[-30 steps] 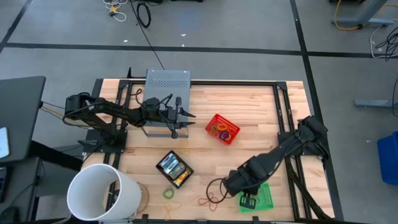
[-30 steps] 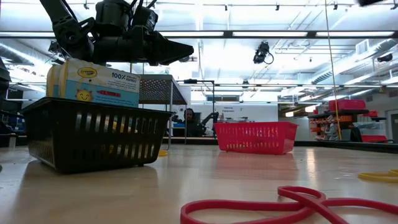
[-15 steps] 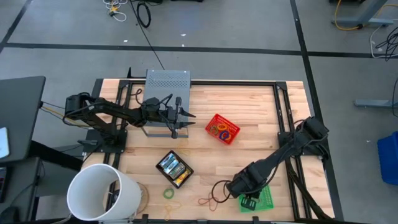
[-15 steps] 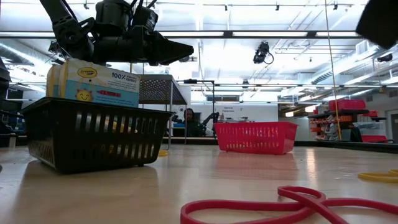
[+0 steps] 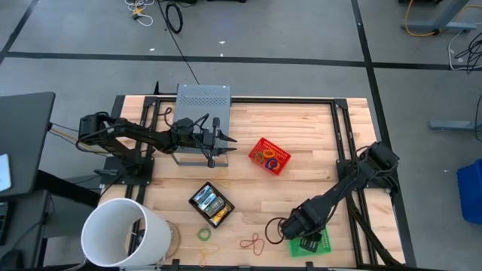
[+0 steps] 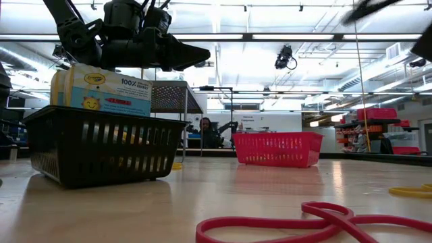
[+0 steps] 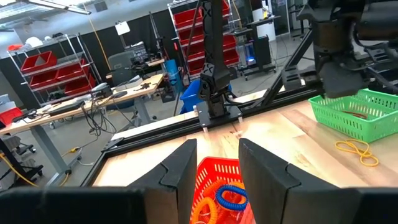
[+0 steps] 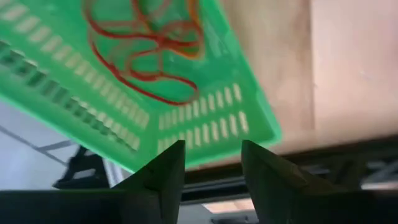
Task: Pick & Place Office Desk Supplies
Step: Adjust the green basket on the table, then put the middle yellow rubber band into the green basket
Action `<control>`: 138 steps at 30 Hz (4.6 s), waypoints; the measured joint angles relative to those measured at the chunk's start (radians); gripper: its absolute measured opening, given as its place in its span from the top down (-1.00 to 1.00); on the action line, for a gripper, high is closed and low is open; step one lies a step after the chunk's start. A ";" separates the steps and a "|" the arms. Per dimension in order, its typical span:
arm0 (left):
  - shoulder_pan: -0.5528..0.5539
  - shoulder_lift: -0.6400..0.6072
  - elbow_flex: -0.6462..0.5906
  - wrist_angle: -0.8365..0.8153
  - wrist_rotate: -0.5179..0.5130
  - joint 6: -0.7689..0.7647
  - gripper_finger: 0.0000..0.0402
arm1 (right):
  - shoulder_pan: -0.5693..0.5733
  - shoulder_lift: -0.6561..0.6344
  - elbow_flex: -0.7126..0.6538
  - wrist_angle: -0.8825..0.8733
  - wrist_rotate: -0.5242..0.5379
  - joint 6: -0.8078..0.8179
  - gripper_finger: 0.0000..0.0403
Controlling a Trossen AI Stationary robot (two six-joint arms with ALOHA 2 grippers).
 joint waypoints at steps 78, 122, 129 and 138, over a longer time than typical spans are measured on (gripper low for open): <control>0.000 0.000 0.000 -0.001 -0.005 0.015 0.37 | 0.106 0.001 -0.116 -0.015 -0.114 0.187 1.00; 0.000 0.000 0.000 -0.010 0.014 0.016 0.37 | -0.138 -0.007 -0.233 0.593 0.393 -0.262 0.00; 0.000 0.000 0.000 -0.017 0.014 0.018 0.37 | -0.082 -0.006 -0.253 0.619 0.456 -0.265 0.15; 0.000 0.000 0.000 -0.022 0.014 0.018 0.37 | -0.040 0.014 -0.248 0.659 0.469 -0.250 0.31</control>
